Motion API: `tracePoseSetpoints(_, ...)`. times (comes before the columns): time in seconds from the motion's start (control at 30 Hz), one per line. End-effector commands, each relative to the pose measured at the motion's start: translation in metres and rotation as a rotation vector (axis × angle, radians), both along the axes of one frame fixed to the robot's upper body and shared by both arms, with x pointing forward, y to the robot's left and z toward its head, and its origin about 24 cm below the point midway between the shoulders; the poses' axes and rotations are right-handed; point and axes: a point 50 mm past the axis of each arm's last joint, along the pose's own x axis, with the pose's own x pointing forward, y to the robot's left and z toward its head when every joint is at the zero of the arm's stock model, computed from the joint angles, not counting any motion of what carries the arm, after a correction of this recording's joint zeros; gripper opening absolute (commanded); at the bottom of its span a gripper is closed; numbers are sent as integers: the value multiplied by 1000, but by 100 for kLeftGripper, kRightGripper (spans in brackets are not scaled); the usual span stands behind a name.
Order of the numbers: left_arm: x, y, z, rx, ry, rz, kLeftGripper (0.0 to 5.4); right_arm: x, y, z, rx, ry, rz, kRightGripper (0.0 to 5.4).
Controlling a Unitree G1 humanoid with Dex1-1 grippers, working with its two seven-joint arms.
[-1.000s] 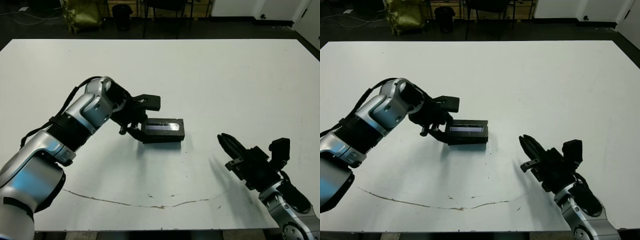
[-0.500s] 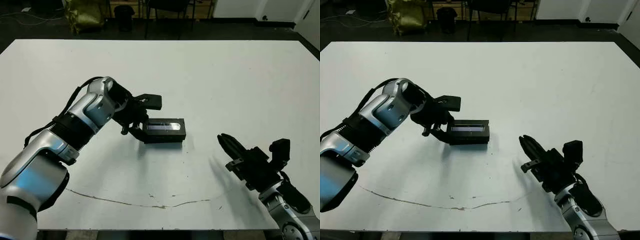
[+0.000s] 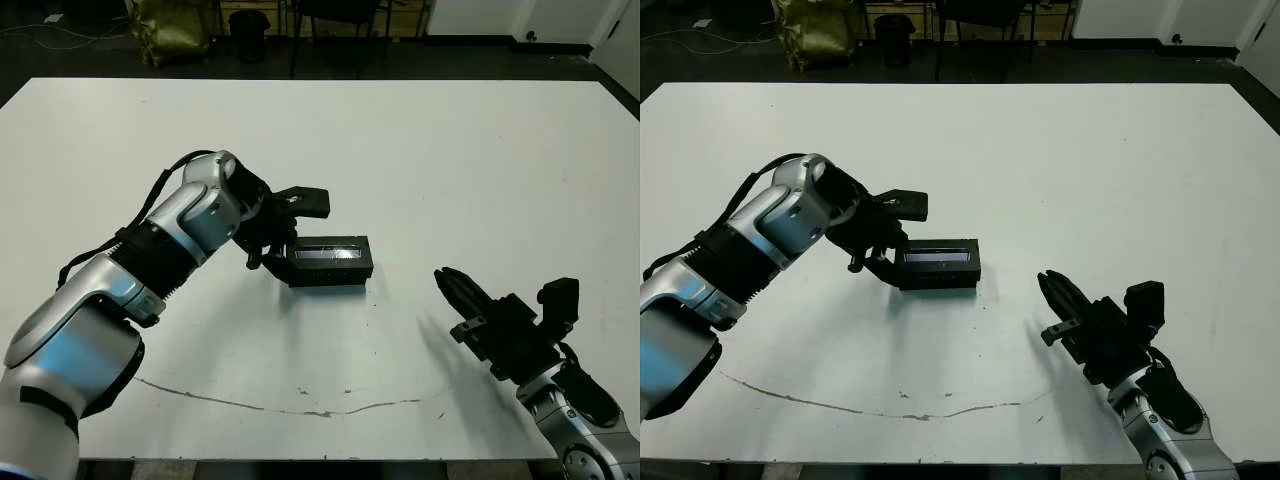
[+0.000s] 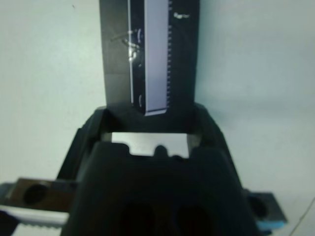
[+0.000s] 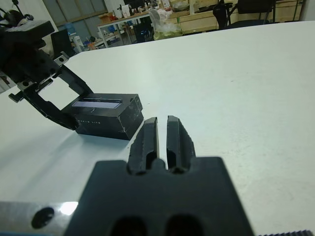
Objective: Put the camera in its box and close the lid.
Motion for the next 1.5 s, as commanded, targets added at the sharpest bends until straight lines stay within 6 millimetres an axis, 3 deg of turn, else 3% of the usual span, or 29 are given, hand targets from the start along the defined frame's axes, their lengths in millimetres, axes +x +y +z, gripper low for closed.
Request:
tracePoseSetpoints(0.03, -6, 0, -15, 69, 38, -19, 226, -2, -1, -5, 15, 25, -2, 0)
tracePoseSetpoints(0.57, -5, -1, -10, 104, 14, -75, 226, -2, 1, -5, -8, 13, 9, 0)
tracePoseSetpoints(0.63, -5, 1, -10, 103, 44, -47, 266, -2, 2, -5, -3, 14, 10, 0)
tracePoseSetpoints(0.77, -6, 1, -9, 95, 58, -98, 240, -2, 4, -4, -54, -3, 8, 0)
tracePoseSetpoints(0.93, -6, 0, -10, 81, 93, -56, 225, -1, 6, -5, 9, -24, 43, 0)
tracePoseSetpoints(1.5, -8, -6, -17, 29, 154, 102, 225, -1, 4, -7, -10, -22, 34, 0)
